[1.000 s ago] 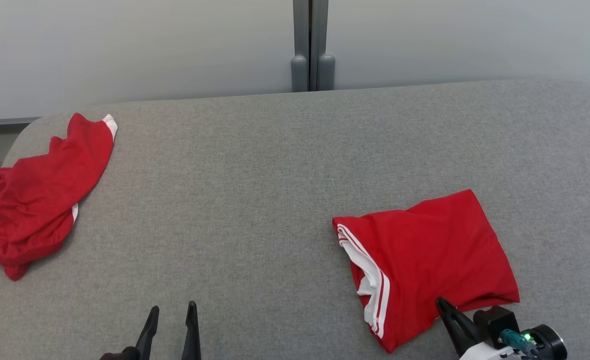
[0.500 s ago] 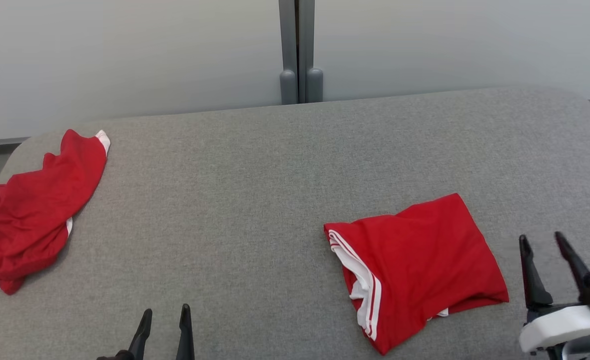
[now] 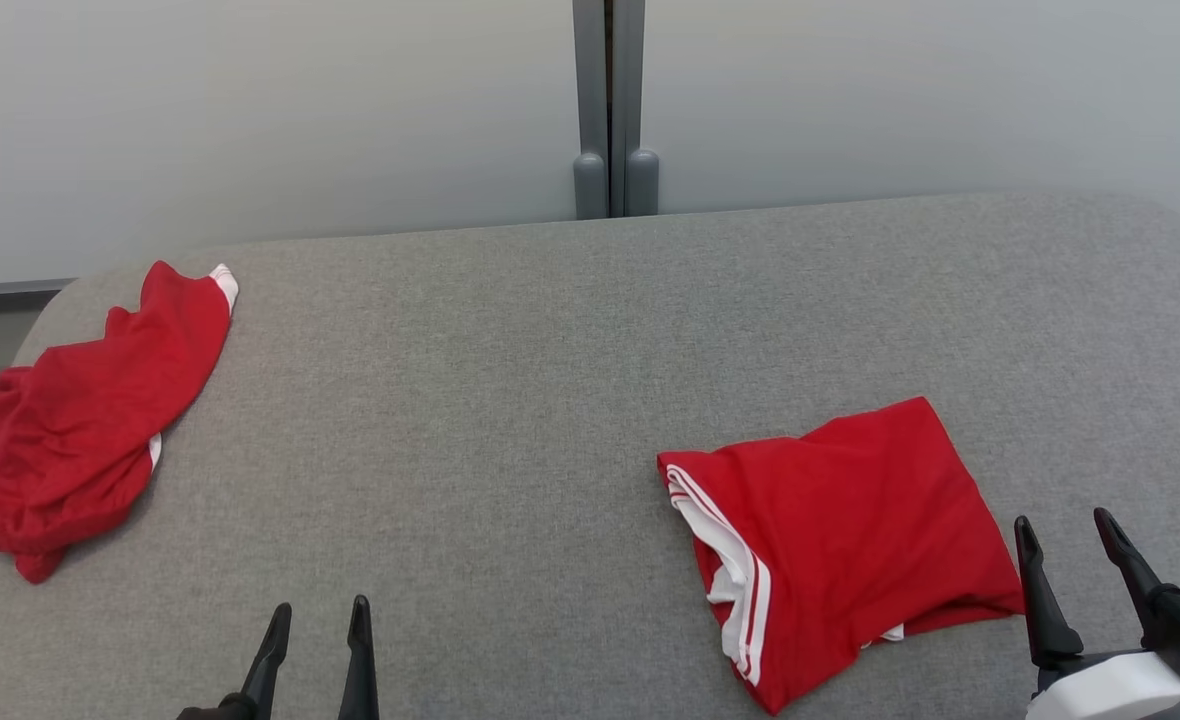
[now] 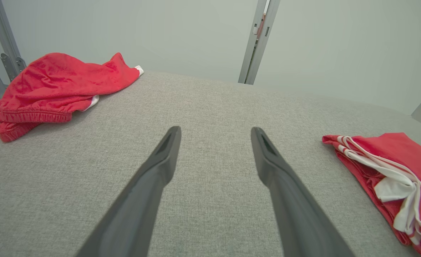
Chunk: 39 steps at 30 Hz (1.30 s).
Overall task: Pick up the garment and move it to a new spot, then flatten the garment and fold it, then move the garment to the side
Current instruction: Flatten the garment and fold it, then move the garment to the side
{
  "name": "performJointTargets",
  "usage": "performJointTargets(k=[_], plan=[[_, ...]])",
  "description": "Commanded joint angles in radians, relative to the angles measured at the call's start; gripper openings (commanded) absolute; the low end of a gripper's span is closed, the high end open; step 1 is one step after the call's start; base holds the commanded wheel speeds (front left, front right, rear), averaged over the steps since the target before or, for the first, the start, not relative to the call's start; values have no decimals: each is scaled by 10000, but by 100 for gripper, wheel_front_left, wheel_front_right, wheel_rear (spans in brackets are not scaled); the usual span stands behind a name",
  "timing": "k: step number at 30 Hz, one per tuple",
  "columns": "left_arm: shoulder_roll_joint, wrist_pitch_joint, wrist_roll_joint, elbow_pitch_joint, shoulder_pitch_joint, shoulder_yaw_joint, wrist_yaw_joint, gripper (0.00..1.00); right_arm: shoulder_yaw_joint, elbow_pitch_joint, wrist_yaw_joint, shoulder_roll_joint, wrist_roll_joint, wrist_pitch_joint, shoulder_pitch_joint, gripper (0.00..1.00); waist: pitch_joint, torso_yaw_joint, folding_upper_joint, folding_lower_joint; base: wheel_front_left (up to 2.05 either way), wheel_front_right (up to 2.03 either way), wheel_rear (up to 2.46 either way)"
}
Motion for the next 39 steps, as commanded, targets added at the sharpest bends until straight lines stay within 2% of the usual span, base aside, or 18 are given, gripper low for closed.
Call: performJointTargets(k=[1,8,11,13,17,20,25,29,30,31,32,35,39], plan=[[25,-33,109,-37,148,29,3,100,33,31,-15,-66,55,-25,10,100,0,14,0,0,0,0,0],[25,-33,132,-85,156,38,79,100,190,244,-15,-102,658,-24,-431,100,86,-12,0,0,0,0,0],[25,-33,159,-61,130,28,59,100,288,768,-16,-469,1194,15,-992,100,200,-73,0,0,0,0,0],[25,-33,156,1,63,-32,3,100,526,1214,-15,-725,1604,740,-1541,100,316,-81,0,0,0,0,0],[25,-33,222,78,-271,-149,-73,100,900,1939,-16,-1317,2577,2914,-2793,100,816,-27,0,0,0,0,0],[25,-33,265,150,-537,-185,-126,100,1404,2622,-15,-1622,2801,4098,-3581,100,1198,99,0,0,0,0,0],[25,-33,280,276,-896,-207,-193,100,2076,4005,-15,-1786,2884,5155,-4350,100,1572,424,0,0,0,0,0],[25,-33,289,305,-1113,-250,-236,100,2438,4829,-15,-1762,3134,5252,-4772,100,1801,607,0,0,0,0,0],[25,-33,295,302,-1168,-264,-241,100,2372,5034,-15,-1678,3370,5141,-4881,66,1850,627,0,0,0,0,0],[25,-33,298,305,-1216,-280,-232,100,2320,5147,-15,-1628,3491,5003,-4953,15,1887,634,0,0,0,0,0],[25,-33,310,296,-1280,-312,-227,100,2268,5295,-15,-1623,3592,4852,-5063,0,1929,618,0,0,0,0,0],[25,-32,314,187,-1440,-361,-188,100,2352,5461,-16,-1650,3772,4433,-5472,0,2102,361,0,0,0,0,0],[25,-32,463,30,-1712,-369,-200,100,2390,5530,-18,-1745,3811,3782,-6263,0,2552,-346,0,0,0,0,0]])
